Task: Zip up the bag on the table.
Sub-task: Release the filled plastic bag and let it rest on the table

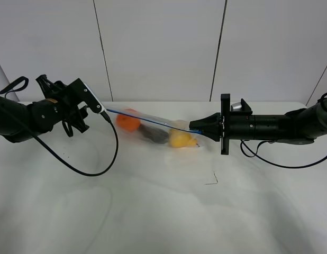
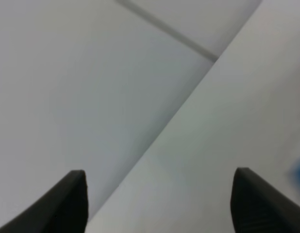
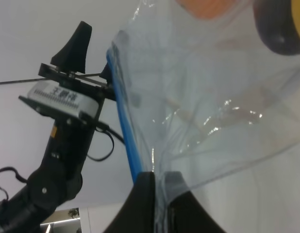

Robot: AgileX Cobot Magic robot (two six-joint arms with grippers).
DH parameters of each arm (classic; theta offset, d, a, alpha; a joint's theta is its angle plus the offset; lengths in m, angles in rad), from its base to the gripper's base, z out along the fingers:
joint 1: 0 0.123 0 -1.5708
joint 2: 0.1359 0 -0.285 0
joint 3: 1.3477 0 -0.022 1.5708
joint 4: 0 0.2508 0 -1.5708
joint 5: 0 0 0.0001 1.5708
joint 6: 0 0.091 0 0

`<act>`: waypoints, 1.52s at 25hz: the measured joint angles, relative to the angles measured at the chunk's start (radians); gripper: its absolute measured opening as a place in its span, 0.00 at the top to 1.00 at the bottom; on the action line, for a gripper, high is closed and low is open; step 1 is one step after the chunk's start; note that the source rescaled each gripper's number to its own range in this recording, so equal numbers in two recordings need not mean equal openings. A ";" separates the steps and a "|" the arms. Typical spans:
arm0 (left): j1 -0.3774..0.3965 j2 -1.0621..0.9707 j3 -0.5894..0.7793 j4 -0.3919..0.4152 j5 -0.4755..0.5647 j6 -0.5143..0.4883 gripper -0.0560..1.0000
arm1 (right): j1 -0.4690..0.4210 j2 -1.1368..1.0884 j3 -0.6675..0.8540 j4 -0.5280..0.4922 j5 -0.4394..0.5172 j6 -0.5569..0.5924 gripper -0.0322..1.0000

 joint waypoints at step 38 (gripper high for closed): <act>0.278 -0.019 -0.516 0.206 1.479 -1.017 0.12 | 0.000 0.000 0.000 0.000 0.001 0.004 0.97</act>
